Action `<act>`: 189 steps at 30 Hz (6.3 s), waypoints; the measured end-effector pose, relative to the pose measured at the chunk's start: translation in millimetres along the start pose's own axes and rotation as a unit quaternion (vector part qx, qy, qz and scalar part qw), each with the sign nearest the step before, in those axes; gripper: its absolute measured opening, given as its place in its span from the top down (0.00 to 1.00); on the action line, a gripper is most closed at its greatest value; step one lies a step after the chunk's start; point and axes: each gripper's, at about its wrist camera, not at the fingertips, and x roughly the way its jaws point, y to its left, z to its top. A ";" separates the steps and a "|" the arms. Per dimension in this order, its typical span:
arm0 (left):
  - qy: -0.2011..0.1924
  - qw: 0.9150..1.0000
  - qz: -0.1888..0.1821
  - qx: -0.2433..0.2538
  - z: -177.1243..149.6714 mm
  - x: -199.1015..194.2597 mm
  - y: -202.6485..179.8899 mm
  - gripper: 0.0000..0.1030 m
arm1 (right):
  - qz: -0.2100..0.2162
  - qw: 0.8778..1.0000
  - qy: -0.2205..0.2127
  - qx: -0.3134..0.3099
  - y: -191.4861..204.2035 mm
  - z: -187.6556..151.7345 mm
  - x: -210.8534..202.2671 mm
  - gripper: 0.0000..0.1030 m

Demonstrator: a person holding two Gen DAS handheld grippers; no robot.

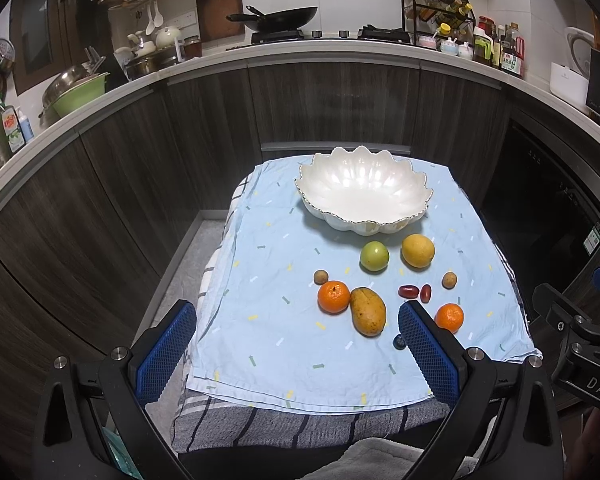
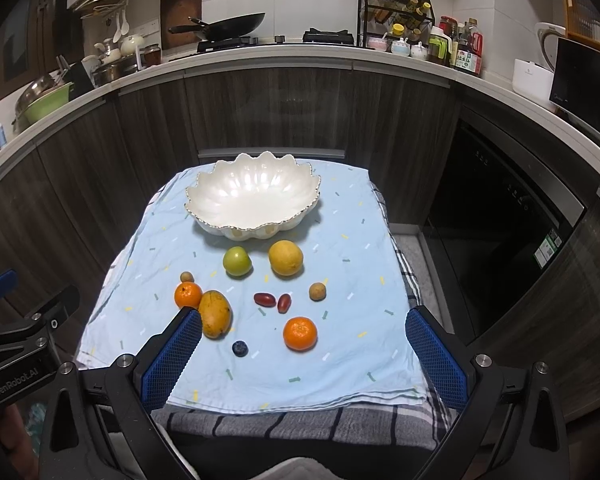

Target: Organize fruits

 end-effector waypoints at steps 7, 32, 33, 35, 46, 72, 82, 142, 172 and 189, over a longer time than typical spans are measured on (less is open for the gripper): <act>0.000 1.000 0.000 0.000 -0.1 0.1 0.0 0.00 | 0.000 1.000 0.000 0.000 0.1 0.2 0.0 0.00; 0.002 1.000 0.000 0.003 -0.9 2.8 -2.0 0.00 | 0.001 1.000 0.001 0.002 -0.5 -0.8 0.7 0.00; 0.002 1.000 0.000 0.003 -0.9 2.8 -1.9 0.00 | 0.001 1.000 0.002 0.002 -0.3 -1.4 0.3 0.00; 0.002 1.000 0.000 0.003 -0.9 2.8 -2.0 0.00 | 0.001 1.000 0.002 0.002 -0.7 -0.5 0.8 0.00; 0.003 1.000 0.000 0.005 -1.4 4.6 -2.4 0.00 | 0.000 1.000 0.005 0.006 0.2 -3.6 2.6 0.00; 0.032 0.999 0.003 0.038 11.8 39.7 -9.8 0.00 | 0.010 0.998 0.054 0.012 -2.8 9.8 44.2 0.00; 0.055 0.996 -0.015 0.061 18.2 63.3 -23.3 0.00 | 0.017 0.996 0.081 0.014 -8.5 12.2 70.6 0.00; 0.281 0.956 -0.075 0.049 -15.9 235.2 -76.2 0.14 | 0.038 0.972 0.226 -0.054 -13.1 -33.0 219.7 0.09; 0.307 0.947 -0.083 0.041 -20.1 281.5 -89.4 0.42 | 0.071 0.965 0.246 -0.050 -4.4 -40.2 244.2 0.56; 0.278 0.954 -0.097 0.050 -15.2 259.6 -100.2 0.55 | 0.059 0.973 0.223 -0.026 -13.7 -34.4 224.5 0.57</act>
